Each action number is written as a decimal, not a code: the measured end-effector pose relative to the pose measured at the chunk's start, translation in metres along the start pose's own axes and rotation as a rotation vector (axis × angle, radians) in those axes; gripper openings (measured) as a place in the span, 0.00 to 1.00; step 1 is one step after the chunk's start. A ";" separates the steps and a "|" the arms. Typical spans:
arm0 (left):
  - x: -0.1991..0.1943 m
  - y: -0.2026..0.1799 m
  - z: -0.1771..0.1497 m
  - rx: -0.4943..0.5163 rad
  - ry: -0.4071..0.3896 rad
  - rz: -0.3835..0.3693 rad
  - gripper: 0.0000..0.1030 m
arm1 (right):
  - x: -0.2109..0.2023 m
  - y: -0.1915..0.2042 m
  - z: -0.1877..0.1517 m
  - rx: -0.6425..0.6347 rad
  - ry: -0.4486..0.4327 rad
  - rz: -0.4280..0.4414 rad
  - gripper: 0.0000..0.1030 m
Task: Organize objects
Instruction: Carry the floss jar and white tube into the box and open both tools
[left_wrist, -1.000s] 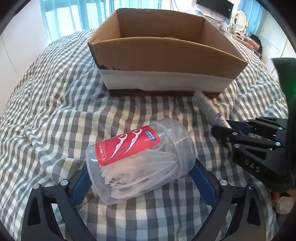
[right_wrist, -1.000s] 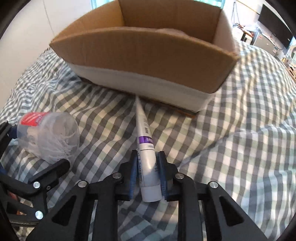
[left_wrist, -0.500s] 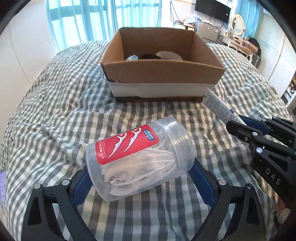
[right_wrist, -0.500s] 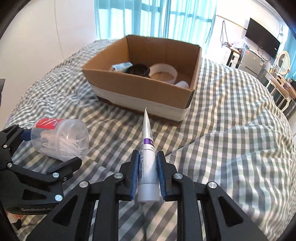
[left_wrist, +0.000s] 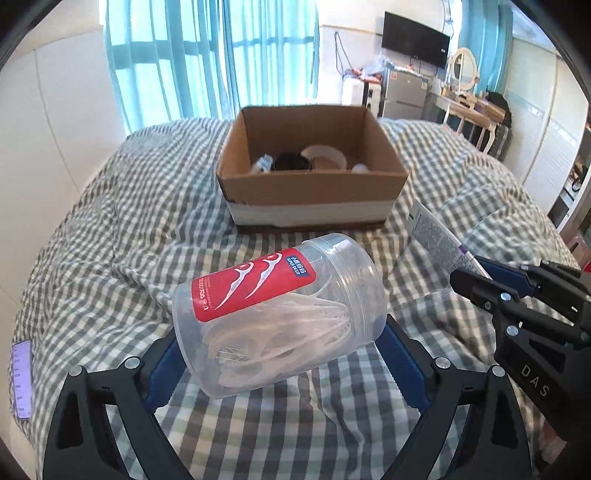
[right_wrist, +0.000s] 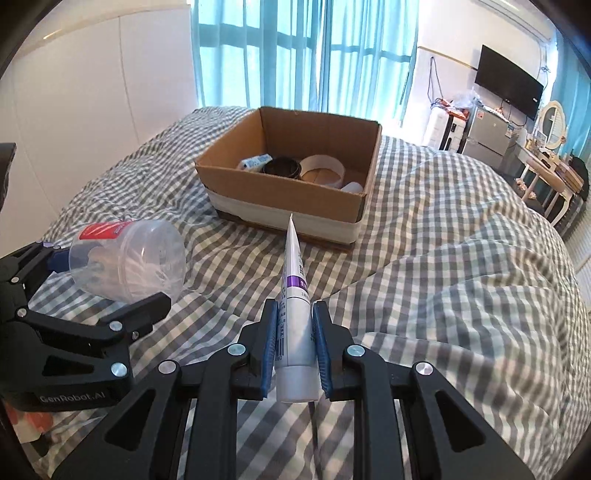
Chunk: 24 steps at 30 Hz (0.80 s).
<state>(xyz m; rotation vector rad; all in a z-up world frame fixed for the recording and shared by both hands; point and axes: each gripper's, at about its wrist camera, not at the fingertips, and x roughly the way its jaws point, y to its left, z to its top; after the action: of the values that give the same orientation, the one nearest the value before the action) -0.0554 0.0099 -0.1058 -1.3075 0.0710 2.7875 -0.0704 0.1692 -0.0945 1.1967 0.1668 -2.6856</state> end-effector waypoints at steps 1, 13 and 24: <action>-0.005 0.000 0.001 -0.001 -0.011 -0.001 0.94 | -0.004 0.000 0.001 0.001 -0.004 0.002 0.18; -0.034 0.011 0.045 -0.002 -0.111 -0.002 0.94 | -0.025 0.001 0.034 -0.028 -0.062 -0.011 0.18; -0.023 0.010 0.115 0.057 -0.161 -0.009 0.94 | -0.017 -0.015 0.102 -0.034 -0.115 -0.051 0.18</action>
<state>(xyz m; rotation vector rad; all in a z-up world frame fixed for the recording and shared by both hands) -0.1294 0.0072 -0.0147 -1.0639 0.1356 2.8484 -0.1365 0.1670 -0.0132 1.0392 0.2278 -2.7748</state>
